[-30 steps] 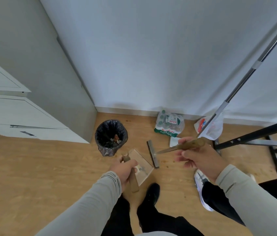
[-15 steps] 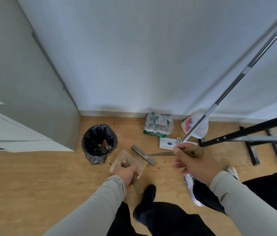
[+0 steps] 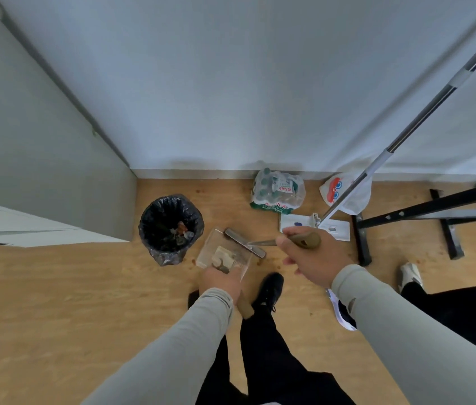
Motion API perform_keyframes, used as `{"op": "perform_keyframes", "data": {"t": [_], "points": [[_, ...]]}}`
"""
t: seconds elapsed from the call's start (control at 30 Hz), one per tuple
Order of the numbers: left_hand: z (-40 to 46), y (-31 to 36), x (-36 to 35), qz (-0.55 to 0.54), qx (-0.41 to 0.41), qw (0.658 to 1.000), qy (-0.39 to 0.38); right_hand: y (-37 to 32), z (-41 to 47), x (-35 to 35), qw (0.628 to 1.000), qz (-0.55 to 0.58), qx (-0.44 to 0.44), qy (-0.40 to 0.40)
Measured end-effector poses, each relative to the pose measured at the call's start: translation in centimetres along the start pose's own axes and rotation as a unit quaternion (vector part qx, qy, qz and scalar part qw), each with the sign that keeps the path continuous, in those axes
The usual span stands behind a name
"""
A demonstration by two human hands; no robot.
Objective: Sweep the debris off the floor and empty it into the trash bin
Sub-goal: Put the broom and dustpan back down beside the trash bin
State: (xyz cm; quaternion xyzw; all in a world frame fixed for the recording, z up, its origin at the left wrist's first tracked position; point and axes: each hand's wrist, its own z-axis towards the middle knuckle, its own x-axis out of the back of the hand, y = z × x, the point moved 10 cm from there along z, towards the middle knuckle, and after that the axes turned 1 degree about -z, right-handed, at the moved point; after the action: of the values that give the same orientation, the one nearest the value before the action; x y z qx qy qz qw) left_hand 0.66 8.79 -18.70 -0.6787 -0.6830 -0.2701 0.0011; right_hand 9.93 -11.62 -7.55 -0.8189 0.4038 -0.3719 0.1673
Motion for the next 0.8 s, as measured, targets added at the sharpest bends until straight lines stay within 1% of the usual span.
{"op": "perform_keyframes", "data": {"t": [0.07, 0.17, 0.23, 0.33, 0.47, 0.6, 0.7, 0.73, 0.8], "points": [[0.6, -0.2, 0.7, 0.061, -0.009, 0.998, 0.029, -0.2, 0.5, 0.1, 1.0, -0.024, 0.005, 0.004], [1.0, 0.6, 0.7, 0.142, -0.033, 0.989, 0.023, -1.0, 1.1, 0.4, 0.998, -0.064, 0.007, -0.001], [0.9, 1.9, 0.1, 0.233, -0.079, 0.969, 0.008, -1.6, 1.1, 0.3, 0.996, -0.087, 0.013, -0.009], [0.8, 3.5, -1.2, 0.355, -0.139, 0.924, -0.039, -1.7, 1.3, 0.1, 0.996, -0.091, 0.014, -0.018], [1.4, 4.9, -1.0, 0.405, -0.159, 0.898, -0.06, -0.7, 1.5, 0.0, 0.997, -0.073, 0.0, -0.027], [2.0, 4.5, -0.4, 0.443, -0.179, 0.875, -0.081, -0.5, 2.1, 0.5, 0.996, -0.09, 0.004, -0.017], [1.4, 3.9, -1.6, 0.486, -0.213, 0.842, -0.101, -0.9, 2.5, 0.7, 0.993, -0.115, 0.005, -0.017], [1.1, 3.9, -1.7, 0.486, -0.217, 0.841, -0.099, -1.1, 2.6, 0.8, 0.992, -0.123, 0.01, -0.017], [1.0, 4.0, -1.8, 0.461, -0.215, 0.856, -0.089, -1.5, 2.5, 1.1, 0.991, -0.135, 0.02, -0.01]]}}
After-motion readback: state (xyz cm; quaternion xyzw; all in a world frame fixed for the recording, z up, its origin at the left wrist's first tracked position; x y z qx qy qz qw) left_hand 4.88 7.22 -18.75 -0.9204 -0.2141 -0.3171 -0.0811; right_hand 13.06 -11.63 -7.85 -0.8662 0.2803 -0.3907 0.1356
